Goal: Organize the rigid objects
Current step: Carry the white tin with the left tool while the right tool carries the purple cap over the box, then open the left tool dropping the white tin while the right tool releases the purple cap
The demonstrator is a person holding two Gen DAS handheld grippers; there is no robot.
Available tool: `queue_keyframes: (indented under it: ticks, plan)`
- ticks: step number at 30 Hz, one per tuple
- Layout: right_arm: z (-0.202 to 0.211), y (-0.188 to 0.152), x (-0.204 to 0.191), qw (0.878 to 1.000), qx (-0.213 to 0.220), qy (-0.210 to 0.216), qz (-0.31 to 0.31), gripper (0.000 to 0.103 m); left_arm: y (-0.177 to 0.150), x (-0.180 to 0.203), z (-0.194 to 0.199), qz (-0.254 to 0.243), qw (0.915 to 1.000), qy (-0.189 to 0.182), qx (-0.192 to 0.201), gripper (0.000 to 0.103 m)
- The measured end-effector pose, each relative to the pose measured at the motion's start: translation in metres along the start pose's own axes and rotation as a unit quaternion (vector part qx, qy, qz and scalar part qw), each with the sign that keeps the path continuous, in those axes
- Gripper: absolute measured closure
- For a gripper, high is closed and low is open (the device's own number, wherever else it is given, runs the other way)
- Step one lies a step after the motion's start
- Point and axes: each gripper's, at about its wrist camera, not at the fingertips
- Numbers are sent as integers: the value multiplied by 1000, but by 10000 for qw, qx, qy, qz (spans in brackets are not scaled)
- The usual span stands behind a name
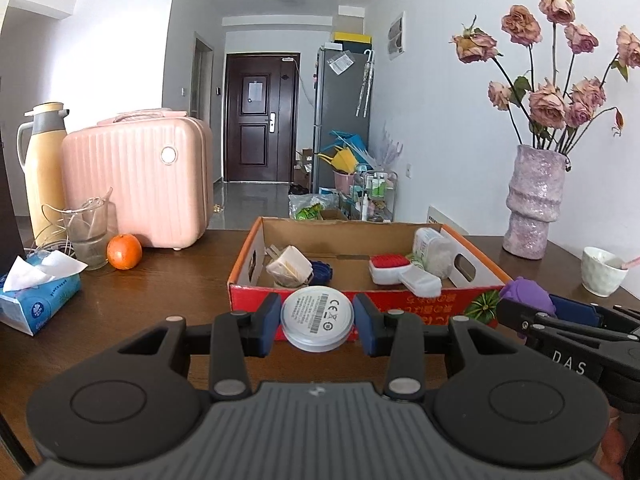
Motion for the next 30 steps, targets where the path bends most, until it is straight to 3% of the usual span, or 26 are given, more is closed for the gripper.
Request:
queue_keyframes:
  ticks: [14,30]
  plan:
    - [-38,22,-4,9997,225,-29,33,51,23,-1,-35,130,9995,220,208,63]
    - [-111,29,7,9998,157,-139,-42,51,31,-5,-109,309,9987,394,85,63]
Point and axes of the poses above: each gripper's, at about its wrist camera, not at the fingertips, and z roughly against the way its jaws point, x to its right, y to its top, and after that the axes turned 10 degrees about x, right-handed
